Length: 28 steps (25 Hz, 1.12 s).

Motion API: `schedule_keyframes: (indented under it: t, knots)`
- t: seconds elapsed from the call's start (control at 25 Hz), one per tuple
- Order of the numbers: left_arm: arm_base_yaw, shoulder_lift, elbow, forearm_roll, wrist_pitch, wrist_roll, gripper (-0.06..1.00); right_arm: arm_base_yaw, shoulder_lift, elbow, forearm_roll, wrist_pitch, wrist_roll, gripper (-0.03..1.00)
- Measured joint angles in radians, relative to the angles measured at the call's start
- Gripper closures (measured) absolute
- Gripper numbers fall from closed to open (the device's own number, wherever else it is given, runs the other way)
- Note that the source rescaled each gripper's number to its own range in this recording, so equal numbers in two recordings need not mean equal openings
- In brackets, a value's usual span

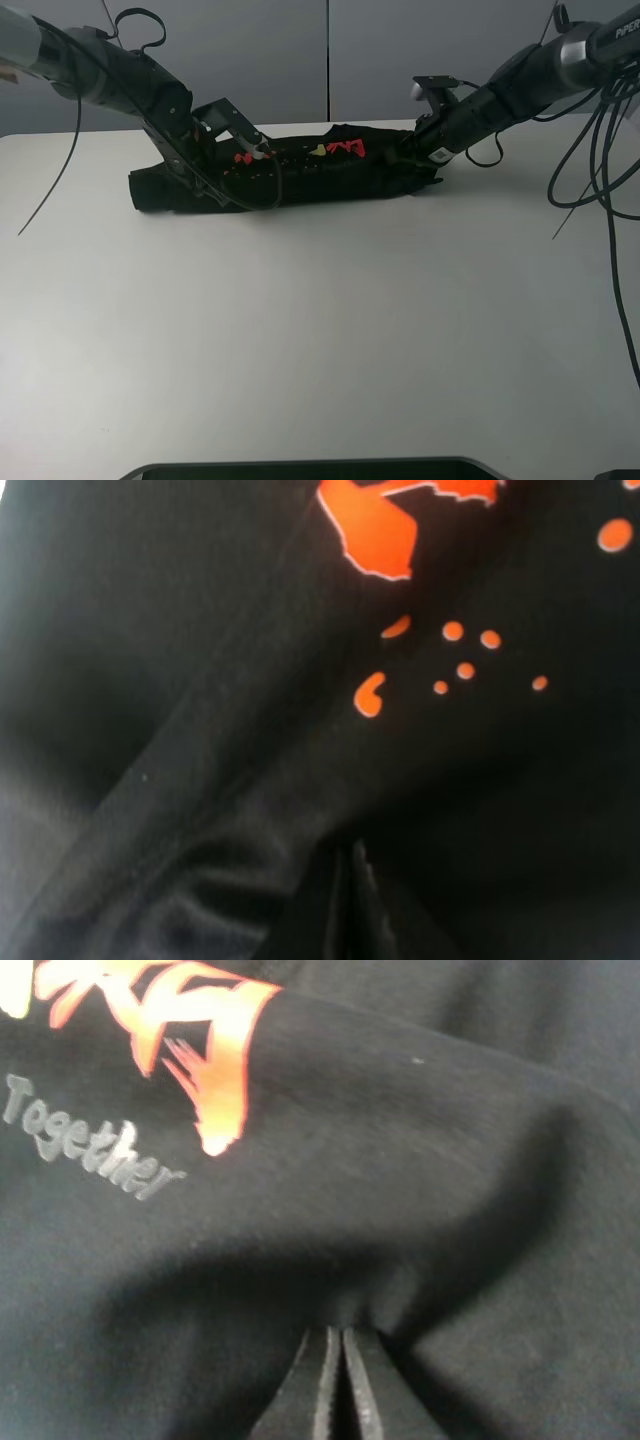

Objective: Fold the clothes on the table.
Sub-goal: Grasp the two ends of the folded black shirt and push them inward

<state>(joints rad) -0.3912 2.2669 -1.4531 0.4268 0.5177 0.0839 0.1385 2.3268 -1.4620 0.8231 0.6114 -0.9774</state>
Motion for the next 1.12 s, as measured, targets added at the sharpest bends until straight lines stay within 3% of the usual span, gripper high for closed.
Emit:
schedule_keyframes:
  t: [0.16,0.28,0.4,0.6,0.92,1.12]
  knots:
    - [0.000,-0.004,-0.007,-0.071,0.078,0.120,0.94,0.004,-0.028,-0.001,-0.181,0.078,0.249,0.97]
    - [0.000,-0.011,-0.008,-0.194,0.151,0.232,0.94,0.006,-0.041,-0.001,-0.235,0.153,0.310,0.97]
    - [-0.004,-0.020,-0.008,-0.289,0.228,0.275,0.94,0.006,-0.050,0.001,-0.286,0.236,0.364,0.97]
    - [-0.042,-0.025,-0.009,-0.311,0.331,0.285,0.94,0.006,-0.066,0.019,-0.359,0.355,0.442,0.96]
    - [-0.061,-0.065,0.012,-0.387,0.473,0.285,0.94,0.006,-0.151,0.123,-0.403,0.377,0.462,0.96]
    - [-0.061,-0.129,0.026,-0.375,0.558,0.285,0.94,0.002,-0.254,0.127,-0.447,0.400,0.469,0.96]
